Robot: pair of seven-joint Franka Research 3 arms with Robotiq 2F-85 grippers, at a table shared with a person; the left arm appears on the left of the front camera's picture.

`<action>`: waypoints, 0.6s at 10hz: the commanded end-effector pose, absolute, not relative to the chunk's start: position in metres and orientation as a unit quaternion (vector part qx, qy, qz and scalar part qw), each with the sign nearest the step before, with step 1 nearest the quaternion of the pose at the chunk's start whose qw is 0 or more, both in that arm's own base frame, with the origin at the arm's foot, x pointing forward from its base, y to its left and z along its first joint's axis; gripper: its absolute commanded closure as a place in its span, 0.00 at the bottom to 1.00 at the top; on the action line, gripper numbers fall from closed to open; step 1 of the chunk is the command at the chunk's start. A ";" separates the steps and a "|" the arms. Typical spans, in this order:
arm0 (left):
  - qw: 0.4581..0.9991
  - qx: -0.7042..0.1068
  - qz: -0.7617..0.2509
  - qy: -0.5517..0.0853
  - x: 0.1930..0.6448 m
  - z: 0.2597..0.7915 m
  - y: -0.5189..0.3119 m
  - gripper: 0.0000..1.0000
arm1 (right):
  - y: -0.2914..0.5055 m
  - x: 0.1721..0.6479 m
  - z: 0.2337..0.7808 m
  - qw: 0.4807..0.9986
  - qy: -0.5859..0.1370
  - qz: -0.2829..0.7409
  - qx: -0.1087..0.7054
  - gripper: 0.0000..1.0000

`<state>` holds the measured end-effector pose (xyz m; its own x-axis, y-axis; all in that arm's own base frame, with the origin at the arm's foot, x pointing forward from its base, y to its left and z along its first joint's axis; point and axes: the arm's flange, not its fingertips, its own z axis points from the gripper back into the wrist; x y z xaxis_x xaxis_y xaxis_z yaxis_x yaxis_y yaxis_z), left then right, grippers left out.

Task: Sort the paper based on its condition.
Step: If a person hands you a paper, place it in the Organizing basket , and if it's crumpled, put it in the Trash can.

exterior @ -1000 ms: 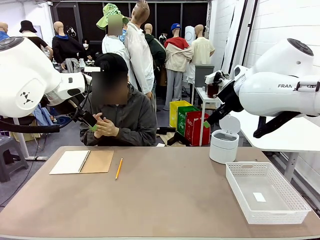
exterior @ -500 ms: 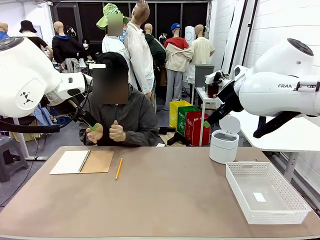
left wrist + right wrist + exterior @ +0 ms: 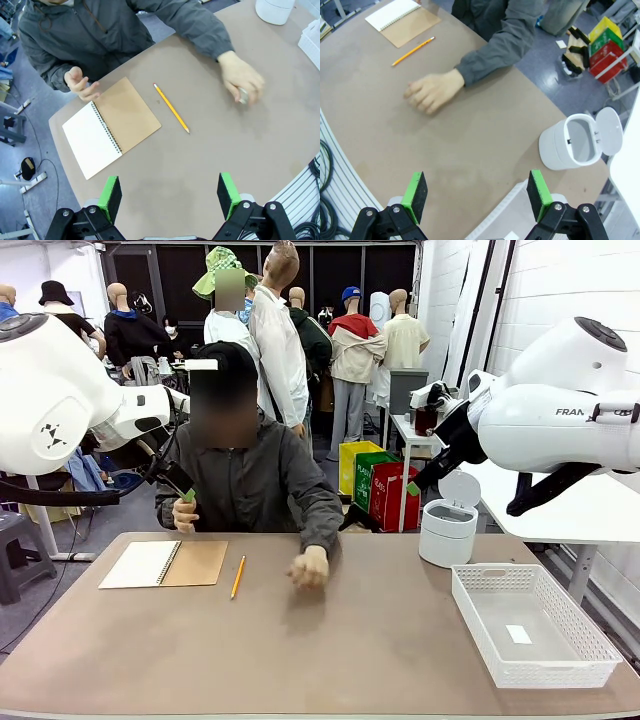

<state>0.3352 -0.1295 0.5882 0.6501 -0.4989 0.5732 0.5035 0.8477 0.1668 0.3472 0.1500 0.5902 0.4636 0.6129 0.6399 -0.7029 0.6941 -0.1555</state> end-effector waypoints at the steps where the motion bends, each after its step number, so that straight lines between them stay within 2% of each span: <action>1: 0.909 -0.003 -0.276 -0.314 0.336 0.590 -0.130 0.00 | 0.150 0.347 0.590 0.853 -0.345 0.386 0.066 0.00; 6: 0.909 -0.003 -0.276 -0.314 0.336 0.590 -0.130 0.00 | 0.150 0.347 0.590 0.853 -0.345 0.386 0.066 0.00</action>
<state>0.3352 -0.1295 0.5882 0.6501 -0.4989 0.5732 0.5035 0.8477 0.1668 0.3472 0.1500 0.5902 0.4636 0.6129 0.6399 -0.7029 0.6941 -0.1555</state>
